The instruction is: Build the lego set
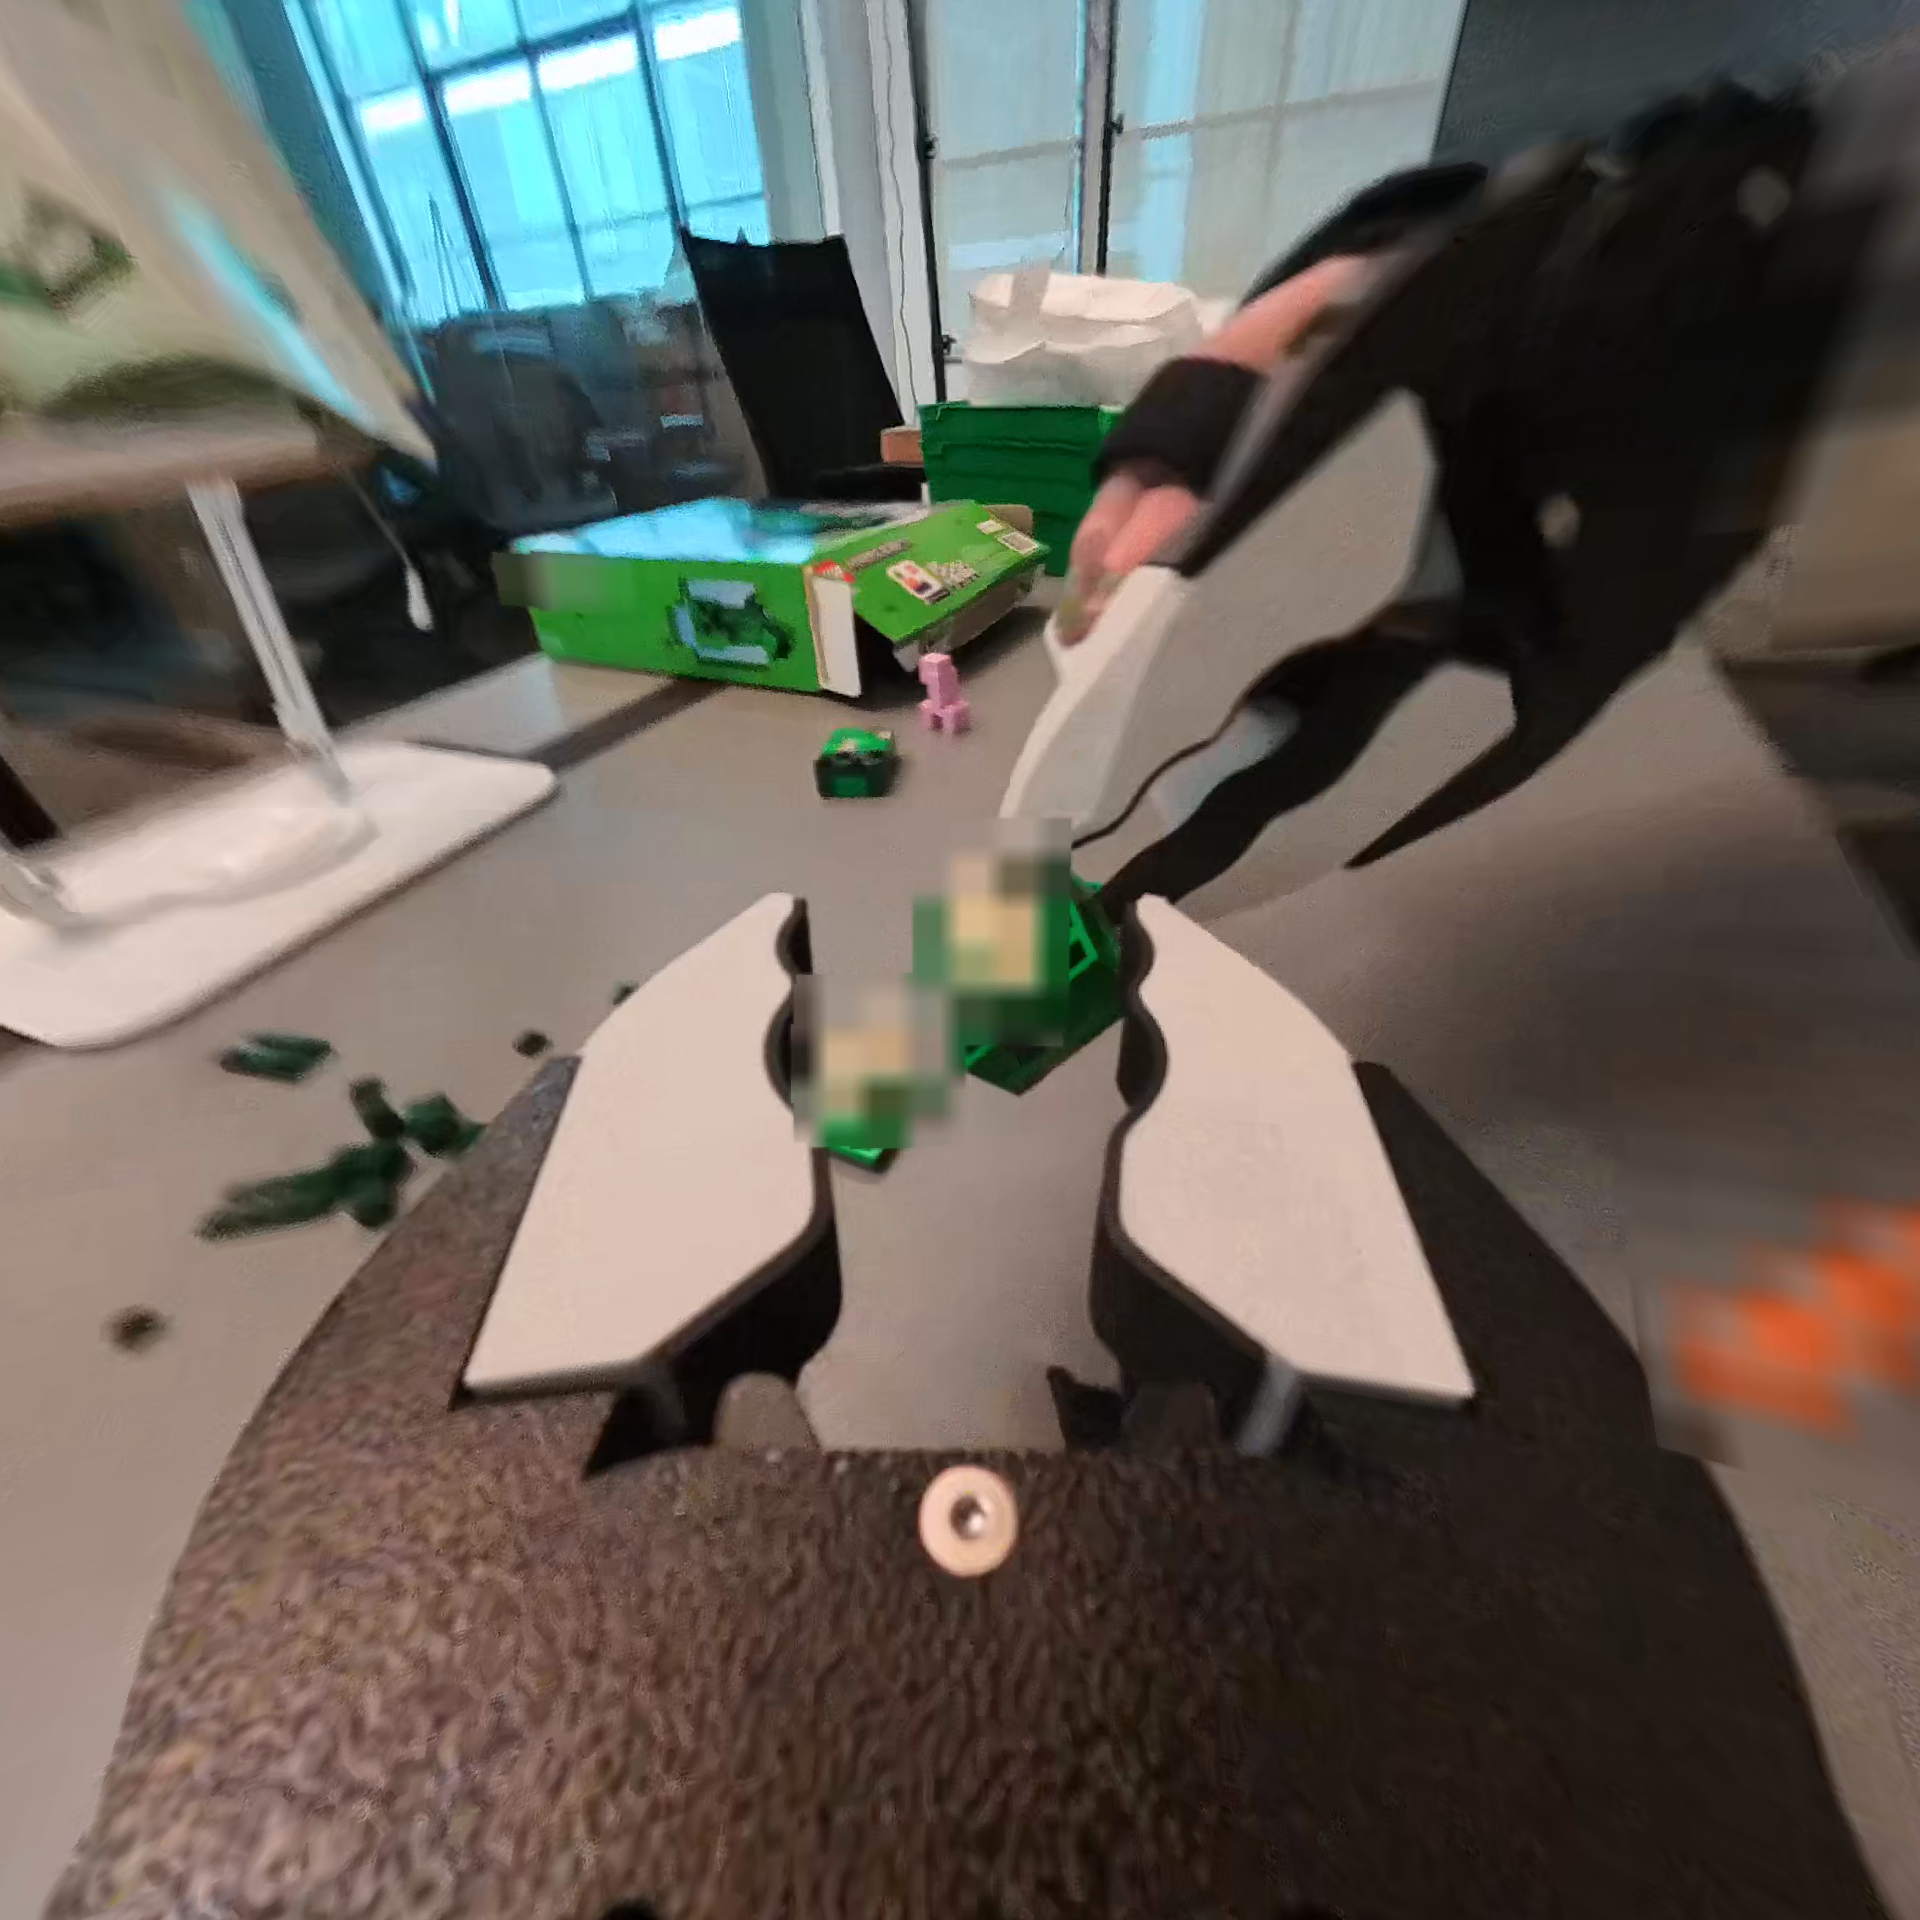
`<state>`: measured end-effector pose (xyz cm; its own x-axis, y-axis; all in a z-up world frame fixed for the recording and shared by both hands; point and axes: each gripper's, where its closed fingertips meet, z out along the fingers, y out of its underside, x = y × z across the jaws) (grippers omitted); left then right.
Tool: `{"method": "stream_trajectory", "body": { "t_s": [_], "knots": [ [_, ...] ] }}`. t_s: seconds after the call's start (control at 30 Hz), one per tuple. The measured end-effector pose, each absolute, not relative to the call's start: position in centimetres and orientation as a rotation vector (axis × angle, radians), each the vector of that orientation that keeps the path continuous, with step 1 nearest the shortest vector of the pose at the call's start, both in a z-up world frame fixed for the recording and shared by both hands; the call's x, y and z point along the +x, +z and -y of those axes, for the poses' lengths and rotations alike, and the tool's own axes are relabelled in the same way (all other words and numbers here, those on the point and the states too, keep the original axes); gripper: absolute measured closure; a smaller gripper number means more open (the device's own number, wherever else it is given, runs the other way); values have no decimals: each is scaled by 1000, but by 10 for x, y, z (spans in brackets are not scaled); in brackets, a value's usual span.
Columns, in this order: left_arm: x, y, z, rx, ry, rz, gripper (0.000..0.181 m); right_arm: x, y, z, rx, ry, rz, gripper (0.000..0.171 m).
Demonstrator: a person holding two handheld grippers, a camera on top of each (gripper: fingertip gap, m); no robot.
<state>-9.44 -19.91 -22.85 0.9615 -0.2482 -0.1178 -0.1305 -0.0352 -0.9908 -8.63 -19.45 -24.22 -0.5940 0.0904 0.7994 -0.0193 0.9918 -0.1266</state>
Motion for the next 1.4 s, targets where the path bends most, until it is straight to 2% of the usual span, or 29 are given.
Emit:
{"method": "stream_trajectory", "body": {
  "t_s": [0.2,0.53,0.7,1.0,1.13,1.4],
  "knots": [
    [-82,-231,208,-1543,190,-625,136,-79,-257,200,-226,339,2326,153],
    [-74,-252,211,-1579,213,-781,141,-75,-257,193,-345,394,2370,154],
    [-68,-257,208,-1580,308,-819,163,-73,-262,198,-325,366,2401,154],
    [-72,-253,211,-1603,209,-787,165,-75,-258,202,-125,232,2422,154],
    [-76,-252,210,-1613,201,-762,165,-78,-258,200,-271,230,2441,154],
    [-68,-259,211,-1610,177,-814,165,-68,-263,203,-198,264,2523,154]
  ]
}}
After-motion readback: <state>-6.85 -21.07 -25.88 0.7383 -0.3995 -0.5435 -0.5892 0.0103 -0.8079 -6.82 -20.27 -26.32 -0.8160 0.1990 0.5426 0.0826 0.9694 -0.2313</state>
